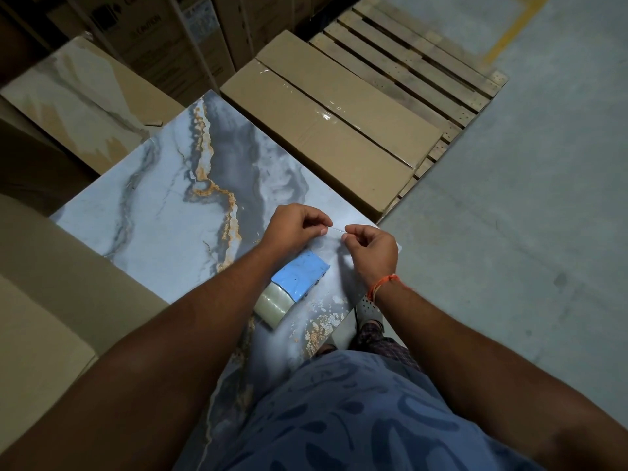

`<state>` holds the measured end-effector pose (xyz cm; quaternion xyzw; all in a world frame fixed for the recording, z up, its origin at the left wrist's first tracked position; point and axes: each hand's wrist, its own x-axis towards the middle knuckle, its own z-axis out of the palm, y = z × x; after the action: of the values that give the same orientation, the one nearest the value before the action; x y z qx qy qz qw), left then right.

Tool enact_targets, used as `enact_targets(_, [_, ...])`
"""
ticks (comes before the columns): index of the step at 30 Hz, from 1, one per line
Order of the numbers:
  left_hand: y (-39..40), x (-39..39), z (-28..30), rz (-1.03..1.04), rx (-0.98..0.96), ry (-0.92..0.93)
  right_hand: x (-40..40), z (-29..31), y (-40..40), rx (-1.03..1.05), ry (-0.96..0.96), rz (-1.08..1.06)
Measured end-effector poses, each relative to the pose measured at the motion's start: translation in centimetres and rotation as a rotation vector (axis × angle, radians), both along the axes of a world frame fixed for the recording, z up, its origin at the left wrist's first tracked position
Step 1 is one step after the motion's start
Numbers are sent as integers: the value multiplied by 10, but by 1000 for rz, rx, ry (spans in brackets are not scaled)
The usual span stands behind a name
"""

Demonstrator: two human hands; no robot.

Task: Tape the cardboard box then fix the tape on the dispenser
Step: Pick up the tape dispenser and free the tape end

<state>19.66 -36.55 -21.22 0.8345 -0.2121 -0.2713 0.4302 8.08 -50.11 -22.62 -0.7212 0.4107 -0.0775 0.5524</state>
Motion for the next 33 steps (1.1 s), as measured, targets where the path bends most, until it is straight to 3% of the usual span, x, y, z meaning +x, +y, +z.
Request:
enact_targets(11, [-5,5,1,-64,143,-183,0,5,0,-30,26,55])
enact_targets(17, [1,4,-2,-57,69,-69,-1,4,-1,-21,37,81])
enact_targets(33, [7,4,-4,-83,-28,19,7,2,6,4,39,175])
